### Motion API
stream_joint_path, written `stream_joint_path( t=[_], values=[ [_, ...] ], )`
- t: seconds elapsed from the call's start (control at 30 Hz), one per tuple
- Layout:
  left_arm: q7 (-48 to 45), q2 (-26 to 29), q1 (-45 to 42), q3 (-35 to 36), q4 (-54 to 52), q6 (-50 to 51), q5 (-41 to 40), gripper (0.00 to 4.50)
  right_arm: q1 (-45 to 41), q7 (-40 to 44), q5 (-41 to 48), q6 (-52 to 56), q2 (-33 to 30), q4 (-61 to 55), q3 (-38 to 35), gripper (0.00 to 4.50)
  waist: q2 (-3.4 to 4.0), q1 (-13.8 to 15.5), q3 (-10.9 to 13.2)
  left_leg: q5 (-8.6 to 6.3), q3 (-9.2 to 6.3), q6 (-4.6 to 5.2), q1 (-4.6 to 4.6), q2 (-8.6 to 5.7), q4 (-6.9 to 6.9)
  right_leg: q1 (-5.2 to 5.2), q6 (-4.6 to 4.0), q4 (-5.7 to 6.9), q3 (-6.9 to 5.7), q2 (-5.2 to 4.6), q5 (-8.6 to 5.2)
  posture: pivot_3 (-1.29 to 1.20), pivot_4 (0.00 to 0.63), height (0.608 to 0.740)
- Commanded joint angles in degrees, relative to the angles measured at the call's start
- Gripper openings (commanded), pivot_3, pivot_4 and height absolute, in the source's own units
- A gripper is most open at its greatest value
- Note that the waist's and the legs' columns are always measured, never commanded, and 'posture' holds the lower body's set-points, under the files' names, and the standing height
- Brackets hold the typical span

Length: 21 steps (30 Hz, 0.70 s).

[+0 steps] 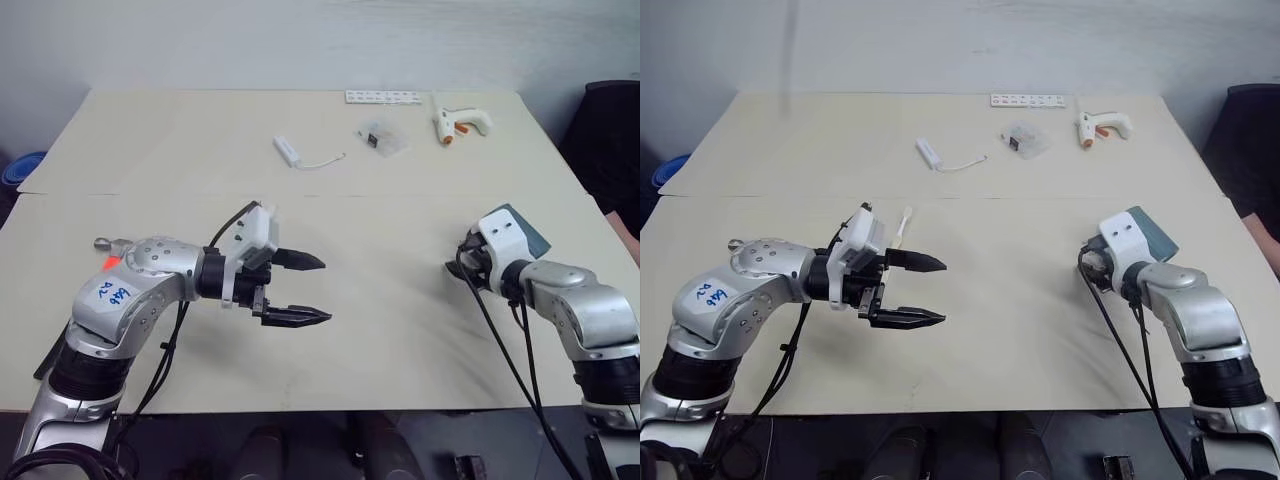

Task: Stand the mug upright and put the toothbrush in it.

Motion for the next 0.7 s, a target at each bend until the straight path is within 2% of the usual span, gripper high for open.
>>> stream_joint_path(
  t=[0.03, 0.17, 0.2, 0.37, 0.53, 0.7],
  values=[
    [0.2, 0.85, -0.14, 1.99, -2.08, -0.26, -1.15, 4.5, -1.43, 1.32, -0.14, -1.03, 0.27, -0.26, -1.1, 1.59, 0.0, -0.2, 0.0, 0.0, -0.04, 0.0, -0.01, 0.0, -0.01, 0.0, 0.0, 0.0, 0.0, 0.0, 0.0, 0.0, 0.15, 0.74],
    [0.45, 1.47, -0.42, 2.94, -1.78, -0.04, -1.36, 4.5, -1.71, 1.56, 0.14, -0.65, 1.32, -0.12, -1.76, 0.13, 0.0, -0.27, 0.0, 0.0, -0.23, 0.0, -0.01, -0.01, -0.01, 0.0, 0.0, 0.0, 0.0, -0.01, 0.0, 0.0, 0.15, 0.74],
    [0.46, 1.71, -0.41, 3.26, -1.68, 0.04, -1.44, 4.5, -1.87, 1.61, 0.43, -0.58, 1.81, -0.18, -2.01, 0.03, 0.0, -0.29, 0.0, 0.0, -0.29, 0.0, -0.01, -0.01, 0.0, 0.0, 0.0, 0.0, 0.0, -0.01, 0.0, 0.0, 0.15, 0.74],
    [2.07, 2.94, 0.48, 7.01, -1.4, 1.54, -2.77, 4.5, -4.04, 5.51, 3.82, -4.25, 6.48, -3.87, -1.75, 0.03, 0.0, -0.86, 0.0, 0.0, -0.29, 0.0, 0.04, 0.03, -0.01, 0.0, 0.02, 0.03, 0.02, 0.02, 0.01, 0.0, 0.15, 0.74],
    [5.0, 5.95, 3.99, 15.69, -2.84, 5.5, -6.84, 4.5, -7.37, 11.16, 12.75, -9.4, 19.52, -9.39, -0.83, 0.03, 0.08, -2.07, 0.05, 0.0, -0.3, -0.01, 0.05, 0.15, -0.11, -0.11, -0.02, 0.32, 0.02, 0.09, -0.01, 0.0, 0.15, 0.74],
    [6.61, 9.38, 6.68, 22.03, -4.83, 8.93, -10.88, 4.5, -7.02, 15.12, 15.0, -16.84, 29.29, -4.87, 1.85, 0.03, 0.1, -1.26, 0.06, -0.01, -0.48, -0.1, -0.1, 0.3, -0.14, -0.17, -0.07, 0.26, -0.14, -0.09, -0.04, 0.0, 0.15, 0.74]
  ],
)
